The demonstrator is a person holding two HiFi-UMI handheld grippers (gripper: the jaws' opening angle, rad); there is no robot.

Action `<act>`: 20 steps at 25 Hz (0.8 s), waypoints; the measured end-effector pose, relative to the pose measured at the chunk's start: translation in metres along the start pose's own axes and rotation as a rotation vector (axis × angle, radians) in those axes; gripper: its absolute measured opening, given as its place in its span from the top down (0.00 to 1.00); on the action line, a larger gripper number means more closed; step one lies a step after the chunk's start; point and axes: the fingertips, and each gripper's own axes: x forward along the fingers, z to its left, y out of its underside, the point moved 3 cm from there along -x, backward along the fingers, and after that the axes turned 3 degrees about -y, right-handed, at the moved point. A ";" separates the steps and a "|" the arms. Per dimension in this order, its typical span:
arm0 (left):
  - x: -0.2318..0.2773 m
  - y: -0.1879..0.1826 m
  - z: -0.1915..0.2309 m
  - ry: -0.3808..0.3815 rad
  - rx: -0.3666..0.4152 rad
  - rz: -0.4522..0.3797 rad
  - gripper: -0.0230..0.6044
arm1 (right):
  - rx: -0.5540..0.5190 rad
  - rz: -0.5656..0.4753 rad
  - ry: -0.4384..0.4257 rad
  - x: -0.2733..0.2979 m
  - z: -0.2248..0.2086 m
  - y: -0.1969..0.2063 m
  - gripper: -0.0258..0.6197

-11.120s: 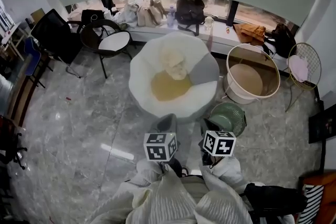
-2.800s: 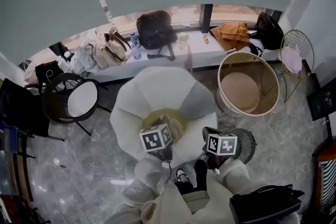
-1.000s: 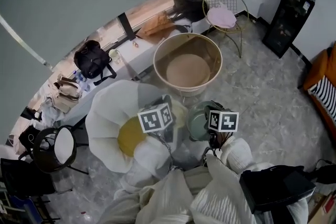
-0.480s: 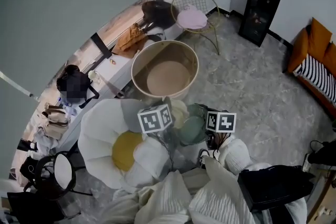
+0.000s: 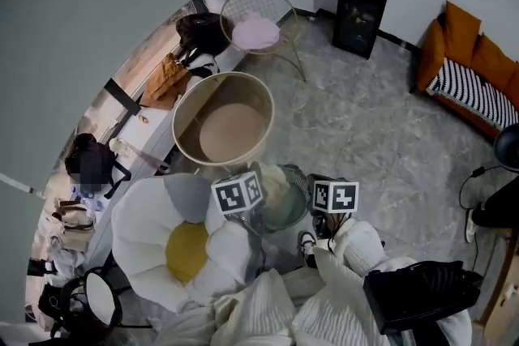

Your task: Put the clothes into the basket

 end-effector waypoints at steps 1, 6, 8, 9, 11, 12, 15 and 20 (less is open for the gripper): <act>0.005 0.004 -0.005 0.004 0.001 0.018 0.94 | 0.010 0.004 0.006 -0.002 -0.006 0.001 0.92; 0.031 0.039 -0.020 0.011 0.010 0.111 0.94 | 0.052 0.029 0.039 -0.006 -0.034 0.019 0.92; 0.043 0.055 -0.017 0.002 0.009 0.152 0.94 | 0.061 0.043 0.048 0.001 -0.043 0.025 0.92; 0.049 0.063 -0.014 -0.007 0.005 0.174 0.94 | 0.066 0.053 0.049 0.007 -0.048 0.028 0.92; 0.065 0.080 -0.007 -0.029 -0.004 0.212 0.94 | 0.081 0.078 0.048 0.021 -0.060 0.036 0.92; 0.073 0.088 -0.004 -0.039 -0.007 0.229 0.94 | 0.093 0.090 0.047 0.028 -0.067 0.041 0.92; 0.100 0.114 0.006 -0.062 -0.007 0.271 0.94 | 0.134 0.126 0.041 0.054 -0.088 0.061 0.92; 0.158 0.149 0.029 -0.103 -0.022 0.330 0.94 | 0.176 0.196 0.039 0.110 -0.118 0.093 0.92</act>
